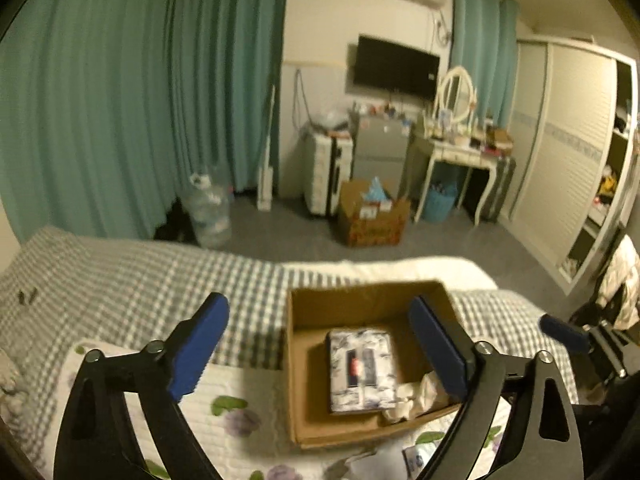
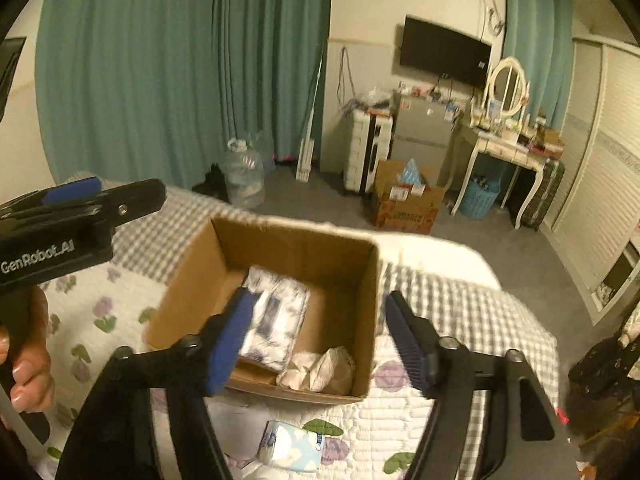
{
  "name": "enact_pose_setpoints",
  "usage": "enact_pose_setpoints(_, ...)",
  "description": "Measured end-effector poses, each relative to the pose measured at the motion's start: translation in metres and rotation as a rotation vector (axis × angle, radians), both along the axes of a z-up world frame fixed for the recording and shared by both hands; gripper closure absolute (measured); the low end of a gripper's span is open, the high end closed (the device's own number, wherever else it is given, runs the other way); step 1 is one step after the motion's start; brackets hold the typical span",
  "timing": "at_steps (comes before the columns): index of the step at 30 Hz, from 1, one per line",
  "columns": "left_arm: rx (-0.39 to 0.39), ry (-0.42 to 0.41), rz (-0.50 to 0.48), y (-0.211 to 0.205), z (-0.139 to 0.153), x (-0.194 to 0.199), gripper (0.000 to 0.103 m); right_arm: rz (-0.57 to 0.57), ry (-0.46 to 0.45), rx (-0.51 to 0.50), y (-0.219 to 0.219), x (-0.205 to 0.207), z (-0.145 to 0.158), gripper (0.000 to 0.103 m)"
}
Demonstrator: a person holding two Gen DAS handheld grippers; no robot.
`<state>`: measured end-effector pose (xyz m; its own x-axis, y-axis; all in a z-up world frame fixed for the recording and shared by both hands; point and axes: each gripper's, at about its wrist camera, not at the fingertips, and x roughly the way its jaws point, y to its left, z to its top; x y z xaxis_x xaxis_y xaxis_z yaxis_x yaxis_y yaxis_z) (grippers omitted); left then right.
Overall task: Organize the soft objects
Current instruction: 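Withdraw both tools from the box back toward the remaining items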
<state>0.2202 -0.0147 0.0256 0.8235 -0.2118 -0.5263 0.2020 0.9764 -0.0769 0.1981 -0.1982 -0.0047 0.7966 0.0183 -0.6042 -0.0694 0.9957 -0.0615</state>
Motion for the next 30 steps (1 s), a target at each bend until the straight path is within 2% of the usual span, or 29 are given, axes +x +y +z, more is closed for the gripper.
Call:
enact_pose_setpoints(1,0.002,-0.015,0.004,0.001,0.008,-0.005,0.009,-0.003,-0.019,-0.005,0.001,-0.007,0.01,0.019)
enact_pose_setpoints(9,-0.015,-0.123,0.032,0.027,0.058,-0.067,0.007,-0.005,-0.139,-0.01,0.004,-0.076,0.075,0.008)
enact_pose_setpoints(12,-0.013,-0.17,0.059,0.034,0.07,-0.09,0.007,-0.013,-0.164,-0.024,0.005,-0.104,0.092,0.006)
enact_pose_setpoints(14,-0.016,-0.199,0.073,0.042,0.077,-0.106,0.007,-0.022,-0.184,-0.024,0.005,-0.124,0.1,0.0)
enact_pose_setpoints(21,-0.057,-0.234,0.094,0.059,0.086,-0.147,0.007,-0.049,-0.241,-0.002,-0.002,-0.189,0.121,0.0)
enact_pose_setpoints(25,-0.065,-0.263,0.097,0.063,0.088,-0.17,0.007,-0.055,-0.261,-0.009,-0.002,-0.215,0.129,0.0)
enact_pose_setpoints(30,-0.055,-0.274,0.098,0.065,0.084,-0.181,0.007,-0.056,-0.273,-0.01,-0.002,-0.239,0.135,0.0)
